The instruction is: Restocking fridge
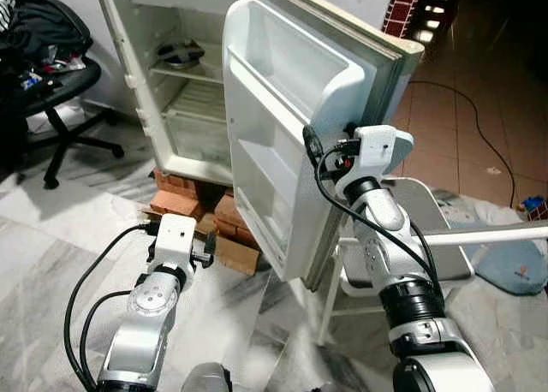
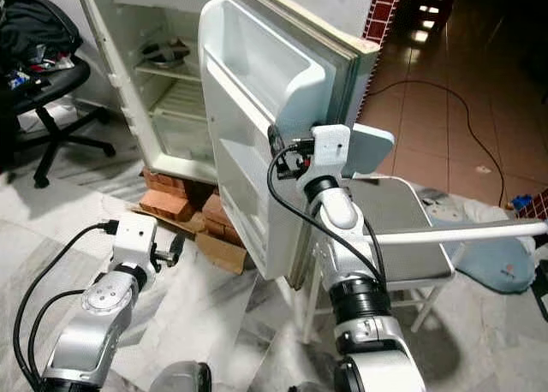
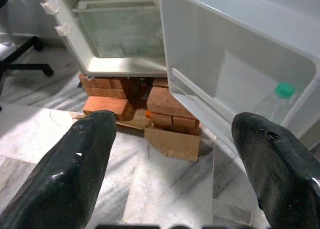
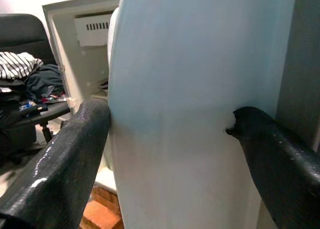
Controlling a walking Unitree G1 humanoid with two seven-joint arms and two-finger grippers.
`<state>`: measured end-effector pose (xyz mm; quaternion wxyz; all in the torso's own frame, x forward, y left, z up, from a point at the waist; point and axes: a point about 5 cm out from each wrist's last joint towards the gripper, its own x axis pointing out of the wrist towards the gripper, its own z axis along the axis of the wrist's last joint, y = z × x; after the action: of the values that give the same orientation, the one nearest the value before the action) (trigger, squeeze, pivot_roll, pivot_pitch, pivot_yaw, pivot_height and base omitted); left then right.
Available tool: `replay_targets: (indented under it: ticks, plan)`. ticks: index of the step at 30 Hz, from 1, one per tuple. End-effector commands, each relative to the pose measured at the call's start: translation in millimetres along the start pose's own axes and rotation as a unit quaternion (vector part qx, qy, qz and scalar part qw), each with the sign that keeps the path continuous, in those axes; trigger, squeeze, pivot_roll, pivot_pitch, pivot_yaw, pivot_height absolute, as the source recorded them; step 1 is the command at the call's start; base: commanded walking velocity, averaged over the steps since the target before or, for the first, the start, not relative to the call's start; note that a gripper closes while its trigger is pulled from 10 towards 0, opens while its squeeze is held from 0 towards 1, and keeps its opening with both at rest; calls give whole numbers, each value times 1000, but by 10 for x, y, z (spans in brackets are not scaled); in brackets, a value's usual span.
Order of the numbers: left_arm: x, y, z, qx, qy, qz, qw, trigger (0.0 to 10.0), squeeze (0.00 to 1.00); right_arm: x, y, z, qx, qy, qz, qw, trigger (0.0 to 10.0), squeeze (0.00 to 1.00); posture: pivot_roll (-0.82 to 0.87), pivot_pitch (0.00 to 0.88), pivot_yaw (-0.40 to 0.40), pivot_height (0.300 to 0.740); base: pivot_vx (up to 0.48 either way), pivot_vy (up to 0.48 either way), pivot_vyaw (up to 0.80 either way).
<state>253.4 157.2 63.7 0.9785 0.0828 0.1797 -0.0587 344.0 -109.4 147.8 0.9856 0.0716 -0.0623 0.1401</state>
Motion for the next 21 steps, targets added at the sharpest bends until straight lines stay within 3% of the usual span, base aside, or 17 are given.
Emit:
replay_targets:
  ticks: [1, 6, 10, 12, 18, 19, 20, 21]
  plan:
    - [3, -12, 4, 8, 2, -7, 1000, 10000, 0, -21, -20, -109, 14, 30, -3, 999, 10000, 0, 123, 29, -48, 740, 0, 0, 0]
    - [-11, -7, 2, 11, 1, -6, 1000, 10000, 0, -166, 12, -249, 29, 78, 67, 994, 10000, 0, 130, 28, -51, 740, 0, 0, 0]
    - [-23, -4, -14, 12, 4, -8, 1000, 10000, 0, -359, -150, -441, -18, 167, 113, 979, 10000, 0, 126, 30, -51, 740, 0, 0, 0]
    - [-24, -8, -17, 13, 4, -9, 1000, 10000, 0, -399, -226, -450, -28, 185, 119, 975, 10000, 0, 126, 29, -50, 740, 0, 0, 0]
    - [-20, -13, -16, 16, 4, -12, 1000, 10000, 0, -391, -542, -304, -95, 197, 78, 973, 10000, 0, 120, 28, -44, 740, 0, 0, 0]
    - [-18, -14, -14, 17, 5, -13, 1000, 10000, 0, -373, -627, -255, -121, 199, 60, 971, 10000, 0, 120, 27, -44, 740, 0, 0, 0]
    - [-15, -17, -11, 19, 5, -14, 1000, 10000, 0, -349, -791, -189, -179, 212, 14, 961, 10000, 0, 119, 29, -42, 740, 0, 0, 0]
    - [-15, -17, -11, 19, 5, -14, 1000, 10000, 0, -349, -791, -189, -179, 212, 14, 961, 10000, 0, 119, 29, -42, 740, 0, 0, 0]
